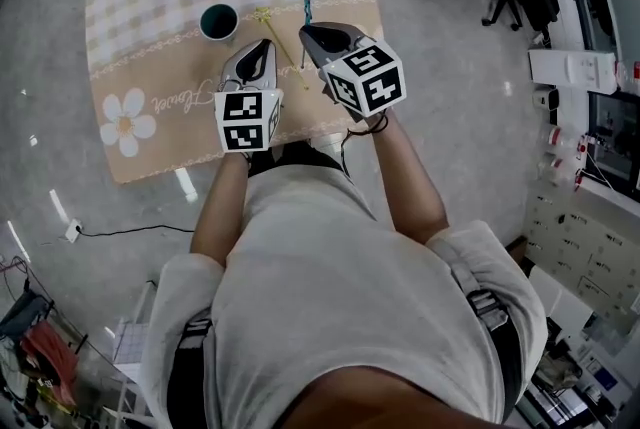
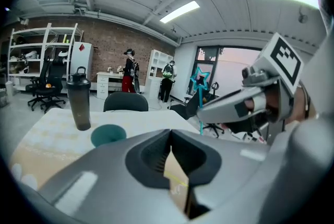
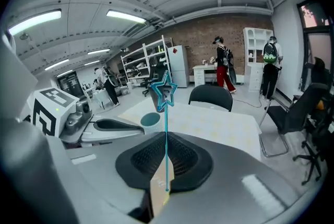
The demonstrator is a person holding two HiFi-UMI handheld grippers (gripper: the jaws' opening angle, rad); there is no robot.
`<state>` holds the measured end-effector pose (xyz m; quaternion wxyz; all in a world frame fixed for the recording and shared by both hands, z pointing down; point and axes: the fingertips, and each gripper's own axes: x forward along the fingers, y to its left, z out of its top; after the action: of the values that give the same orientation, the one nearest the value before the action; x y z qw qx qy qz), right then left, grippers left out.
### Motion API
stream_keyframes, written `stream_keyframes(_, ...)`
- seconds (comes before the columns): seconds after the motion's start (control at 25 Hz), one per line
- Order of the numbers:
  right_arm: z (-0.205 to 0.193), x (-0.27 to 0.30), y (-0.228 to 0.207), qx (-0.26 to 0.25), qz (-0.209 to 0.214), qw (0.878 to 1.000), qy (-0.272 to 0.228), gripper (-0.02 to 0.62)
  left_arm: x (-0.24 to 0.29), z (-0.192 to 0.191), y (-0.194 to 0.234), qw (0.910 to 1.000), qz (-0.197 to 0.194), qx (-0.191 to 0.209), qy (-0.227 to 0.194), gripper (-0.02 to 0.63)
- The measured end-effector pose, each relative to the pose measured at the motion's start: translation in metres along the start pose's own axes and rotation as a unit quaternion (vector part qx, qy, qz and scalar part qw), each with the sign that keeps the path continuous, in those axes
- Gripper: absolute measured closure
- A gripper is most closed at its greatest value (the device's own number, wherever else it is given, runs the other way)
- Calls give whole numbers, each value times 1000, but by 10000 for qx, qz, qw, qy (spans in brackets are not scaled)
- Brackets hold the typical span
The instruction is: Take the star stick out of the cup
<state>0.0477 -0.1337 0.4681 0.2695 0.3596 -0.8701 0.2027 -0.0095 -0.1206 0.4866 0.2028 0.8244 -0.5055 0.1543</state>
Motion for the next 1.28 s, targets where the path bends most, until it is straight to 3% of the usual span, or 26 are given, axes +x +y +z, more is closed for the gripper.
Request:
stream_keyframes(0.32,-56,20,2,14,173,9943,1052,582,15,-28,2,9992,-145,-64,378,604)
stream_keyframes(0.52,-73,41,-8,182,16,9943,1050,581,21,-38,10,9984,-87,-48,561,604)
stream_keyframes(0.8,-85,76,-28,545,-360,9955,681,581,33,-51,22,9968,-75,-65,790,604)
stream_keyframes(1.28,-114,124,-37,545,-433,9921,1041,582,47,-73,36,9935,-80,-188,1117,604)
